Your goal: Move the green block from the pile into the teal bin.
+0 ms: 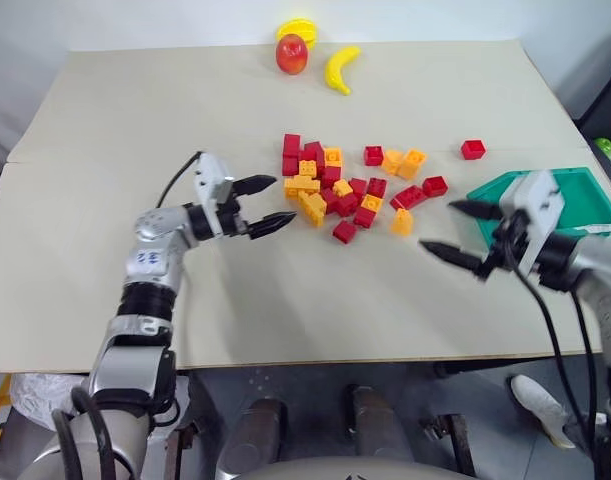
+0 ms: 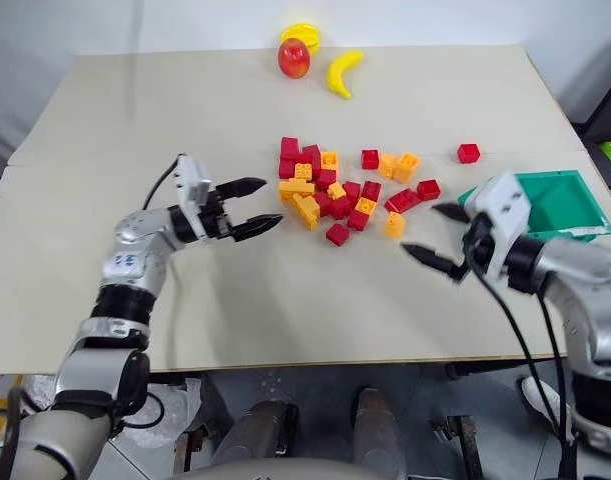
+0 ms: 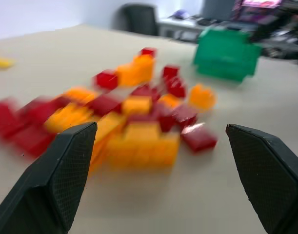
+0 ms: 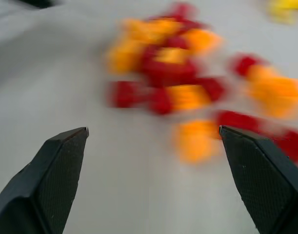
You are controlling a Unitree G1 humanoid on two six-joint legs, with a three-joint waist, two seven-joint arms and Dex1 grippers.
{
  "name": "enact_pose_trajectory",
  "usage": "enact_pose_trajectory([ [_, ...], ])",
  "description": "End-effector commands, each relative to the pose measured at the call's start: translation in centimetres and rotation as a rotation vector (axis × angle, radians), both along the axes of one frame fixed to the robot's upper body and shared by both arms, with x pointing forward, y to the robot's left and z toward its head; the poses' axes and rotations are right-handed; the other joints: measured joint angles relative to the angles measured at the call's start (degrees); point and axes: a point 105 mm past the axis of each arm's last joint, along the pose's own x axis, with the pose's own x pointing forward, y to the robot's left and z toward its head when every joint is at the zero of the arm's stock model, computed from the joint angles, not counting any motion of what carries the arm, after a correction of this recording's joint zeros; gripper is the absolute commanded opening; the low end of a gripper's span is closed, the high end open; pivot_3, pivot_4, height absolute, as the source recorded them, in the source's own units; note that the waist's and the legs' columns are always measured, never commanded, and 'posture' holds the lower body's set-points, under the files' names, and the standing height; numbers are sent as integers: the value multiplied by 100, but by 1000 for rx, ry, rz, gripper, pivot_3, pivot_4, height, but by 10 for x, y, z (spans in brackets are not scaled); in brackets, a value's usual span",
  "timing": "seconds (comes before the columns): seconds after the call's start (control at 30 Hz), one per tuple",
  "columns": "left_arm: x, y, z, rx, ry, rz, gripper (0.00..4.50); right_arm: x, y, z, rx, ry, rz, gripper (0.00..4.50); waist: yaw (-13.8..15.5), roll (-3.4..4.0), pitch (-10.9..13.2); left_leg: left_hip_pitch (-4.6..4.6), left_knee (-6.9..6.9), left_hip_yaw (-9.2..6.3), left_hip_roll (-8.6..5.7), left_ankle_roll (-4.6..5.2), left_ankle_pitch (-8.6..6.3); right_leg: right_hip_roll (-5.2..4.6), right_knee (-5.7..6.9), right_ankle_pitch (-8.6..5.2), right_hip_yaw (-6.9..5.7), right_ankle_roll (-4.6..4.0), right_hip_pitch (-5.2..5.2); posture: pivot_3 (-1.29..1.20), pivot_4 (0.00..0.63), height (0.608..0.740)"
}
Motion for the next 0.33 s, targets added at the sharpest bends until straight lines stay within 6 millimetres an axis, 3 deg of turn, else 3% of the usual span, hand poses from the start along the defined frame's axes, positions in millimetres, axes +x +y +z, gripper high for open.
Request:
enact_pose_trajectory([
  [0.03, -3, 17, 10, -1, -34, 32, 4500, 4, -9, -7, -44, -63, 26, 4475, 13, 0, 0, 0, 1, 0, -1, 3, 1, -2, 0, 1, 0, 3, 1, 0, 150, 740],
  [0.17, -14, 46, 1, 32, -20, 85, 4500, 8, -19, -18, -62, -86, 25, 4475, -6, 0, 0, 5, 3, 2, -1, 4, 3, -1, -1, 4, 2, 3, 3, 0, 150, 740],
  [0.27, -26, 73, -5, 52, 34, 144, 4500, 9, -24, -14, -46, -139, -10, 4475, -62, 0, 0, 5, -2, 2, 4, 0, 1, 4, 1, 3, 2, 0, 0, 0, 150, 740],
  [0.33, -30, 80, -9, 87, 54, 165, 4500, 9, -25, -11, -31, -180, -49, 4475, -96, 0, 0, 5, -3, -1, 14, -2, 1, 5, 3, 1, 1, -3, -2, 0, 150, 740],
])
